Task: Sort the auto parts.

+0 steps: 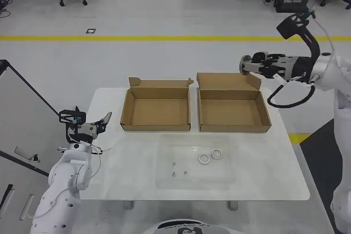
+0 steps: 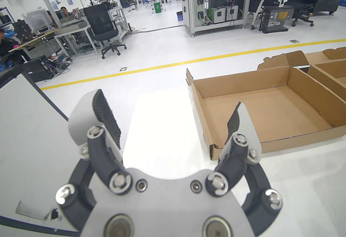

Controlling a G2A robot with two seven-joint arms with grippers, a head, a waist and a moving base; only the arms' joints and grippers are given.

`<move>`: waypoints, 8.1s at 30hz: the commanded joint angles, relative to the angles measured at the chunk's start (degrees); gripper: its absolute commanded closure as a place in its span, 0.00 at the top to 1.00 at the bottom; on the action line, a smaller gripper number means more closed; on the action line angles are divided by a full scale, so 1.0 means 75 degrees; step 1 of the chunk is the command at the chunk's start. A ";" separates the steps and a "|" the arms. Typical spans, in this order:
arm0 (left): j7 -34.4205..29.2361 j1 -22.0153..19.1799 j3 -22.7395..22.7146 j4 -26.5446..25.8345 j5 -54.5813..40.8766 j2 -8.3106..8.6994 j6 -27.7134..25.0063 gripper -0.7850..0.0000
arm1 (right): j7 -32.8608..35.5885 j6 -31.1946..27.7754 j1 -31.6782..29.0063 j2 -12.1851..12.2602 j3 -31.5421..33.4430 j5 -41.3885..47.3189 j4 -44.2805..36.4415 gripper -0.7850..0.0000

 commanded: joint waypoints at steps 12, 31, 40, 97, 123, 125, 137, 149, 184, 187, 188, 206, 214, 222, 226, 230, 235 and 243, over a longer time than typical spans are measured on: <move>0.0000 0.0000 0.0000 0.0000 0.0000 0.0000 0.0000 1.00 | -0.0185 -0.0175 0.1338 -0.0243 -0.2545 -0.2533 0.2176 0.00; 0.0000 0.0000 0.0000 0.0000 0.0000 0.0000 0.0000 1.00 | -0.1003 0.0405 0.1445 -0.0628 -0.3896 -0.3165 0.5037 0.00; 0.0000 0.0000 0.0000 0.0000 0.0000 0.0000 0.0000 1.00 | -0.1353 0.0740 0.1733 -0.0925 -0.4453 -0.3338 0.6270 0.00; 0.0000 0.0000 0.0000 0.0000 0.0000 0.0000 0.0000 1.00 | -0.2140 0.1771 0.3168 -0.2753 -0.5762 -0.2646 1.1325 0.06; 0.0000 0.0000 0.0000 0.0000 0.0000 0.0000 0.0000 1.00 | -0.2255 -0.1643 0.3615 -0.2522 -0.5406 -0.2625 1.0998 1.00; 0.0000 0.0000 0.0000 0.0000 0.0000 0.0000 0.0000 1.00 | -0.2125 -0.2087 0.3533 -0.2364 -0.5278 -0.2615 1.0627 1.00; 0.0000 0.0000 0.0000 0.0000 0.0000 0.0000 0.0000 1.00 | 0.0042 -0.2634 0.0894 -0.0783 -0.2922 -0.2245 0.4902 1.00; 0.0000 0.0000 0.0000 0.0000 0.0000 0.0000 0.0000 1.00 | 0.0117 -0.2579 -0.1782 0.0532 -0.1906 -0.1346 0.0774 1.00; 0.0000 0.0000 0.0000 0.0000 0.0000 0.0000 0.0000 1.00 | -0.1773 -0.4469 -0.0433 0.2006 -0.5373 -0.3501 -0.1790 1.00; 0.0000 0.0000 0.0000 0.0000 0.0000 0.0000 0.0000 1.00 | -0.1720 -0.4416 0.0327 0.2062 -0.6375 -0.3509 -0.1676 1.00; 0.0000 0.0000 0.0000 0.0000 0.0000 0.0000 0.0000 1.00 | -0.1694 -0.4390 0.0603 0.2053 -0.6692 -0.3445 -0.1633 1.00; 0.0000 0.0000 0.0000 0.0000 0.0000 0.0000 0.0000 1.00 | -0.1825 -0.4517 0.1606 0.1701 -0.8201 -0.3416 -0.0992 1.00; 0.0000 0.0000 0.0000 0.0000 0.0000 0.0000 0.0000 1.00 | -0.1994 -0.4686 0.1930 0.1150 -0.8872 -0.3445 -0.0366 0.89; 0.0000 0.0000 0.0000 0.0000 0.0000 0.0000 0.0000 1.00 | -0.1843 -0.4535 0.2113 0.0634 -0.9328 -0.3387 0.0356 0.75; 0.0000 0.0000 0.0000 0.0000 0.0000 0.0000 0.0000 1.00 | -0.1764 -0.4455 0.2155 0.0352 -0.9490 -0.3458 0.0696 0.55; 0.0000 0.0000 0.0000 0.0000 0.0000 0.0000 0.0000 1.00 | -0.1712 -0.4404 0.2184 0.0107 -0.9611 -0.3532 0.0998 0.49; 0.0000 0.0000 0.0000 0.0000 0.0000 0.0000 0.0000 1.00 | -0.1685 -0.4377 0.2212 -0.0134 -0.9707 -0.3556 0.1324 0.46; 0.0000 0.0000 0.0000 0.0000 0.0000 0.0000 0.0000 1.00 | -0.1597 -0.4289 0.2211 -0.0394 -0.9803 -0.3661 0.1677 0.44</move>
